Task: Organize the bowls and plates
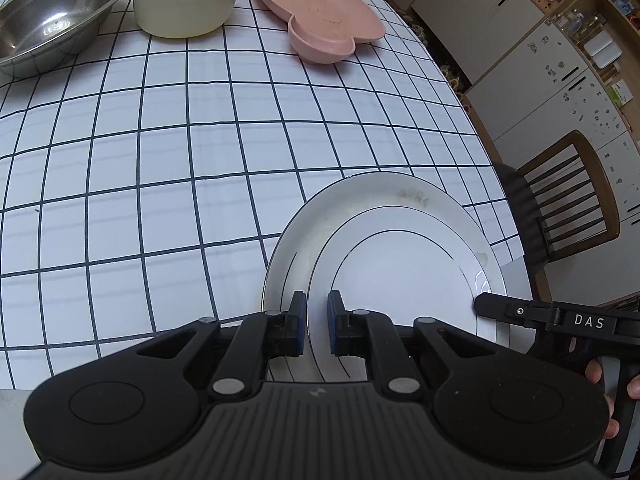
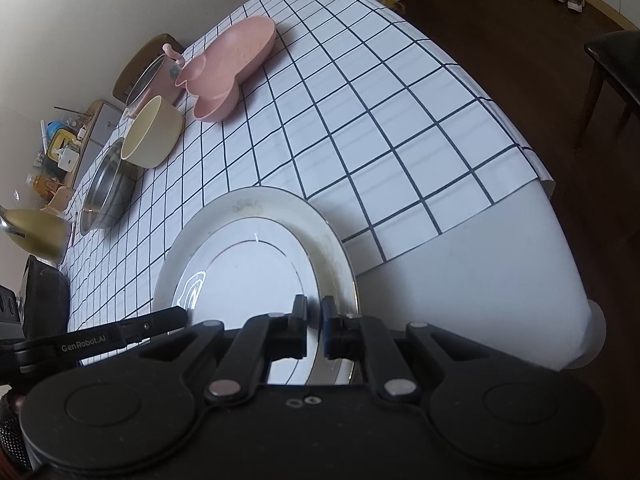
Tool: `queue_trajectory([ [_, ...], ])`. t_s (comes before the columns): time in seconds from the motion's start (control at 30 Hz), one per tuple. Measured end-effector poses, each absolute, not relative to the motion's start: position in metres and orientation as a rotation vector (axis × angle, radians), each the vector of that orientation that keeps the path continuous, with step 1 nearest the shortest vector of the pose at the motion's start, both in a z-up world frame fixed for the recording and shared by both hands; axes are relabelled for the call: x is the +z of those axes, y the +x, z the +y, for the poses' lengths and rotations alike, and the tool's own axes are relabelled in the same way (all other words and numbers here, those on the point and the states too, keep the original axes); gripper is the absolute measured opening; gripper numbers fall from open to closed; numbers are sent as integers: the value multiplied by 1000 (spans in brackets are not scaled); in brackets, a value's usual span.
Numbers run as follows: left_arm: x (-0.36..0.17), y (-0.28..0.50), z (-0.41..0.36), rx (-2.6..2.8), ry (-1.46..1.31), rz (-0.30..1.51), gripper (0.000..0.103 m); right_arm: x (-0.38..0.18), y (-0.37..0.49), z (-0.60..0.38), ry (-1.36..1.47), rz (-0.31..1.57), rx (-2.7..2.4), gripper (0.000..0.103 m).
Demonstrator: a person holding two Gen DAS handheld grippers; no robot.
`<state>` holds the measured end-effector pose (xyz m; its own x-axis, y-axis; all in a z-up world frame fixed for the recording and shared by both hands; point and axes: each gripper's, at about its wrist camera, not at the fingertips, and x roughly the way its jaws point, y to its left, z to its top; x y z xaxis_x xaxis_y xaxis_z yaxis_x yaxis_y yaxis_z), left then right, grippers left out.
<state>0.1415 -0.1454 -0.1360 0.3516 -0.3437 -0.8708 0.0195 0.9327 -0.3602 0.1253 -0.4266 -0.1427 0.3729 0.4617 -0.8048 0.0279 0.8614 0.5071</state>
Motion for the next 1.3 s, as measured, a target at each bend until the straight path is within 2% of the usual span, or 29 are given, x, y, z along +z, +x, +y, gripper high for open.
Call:
queue_trajectory([
  [0.8, -127, 135, -140, -269, -287, 1186, 10, -142, 131, -423, 437, 1170, 298, 8],
  [1.3, -97, 127, -137, -241, -242, 1084, 10, -107, 133, -397, 245, 1089, 368, 24],
])
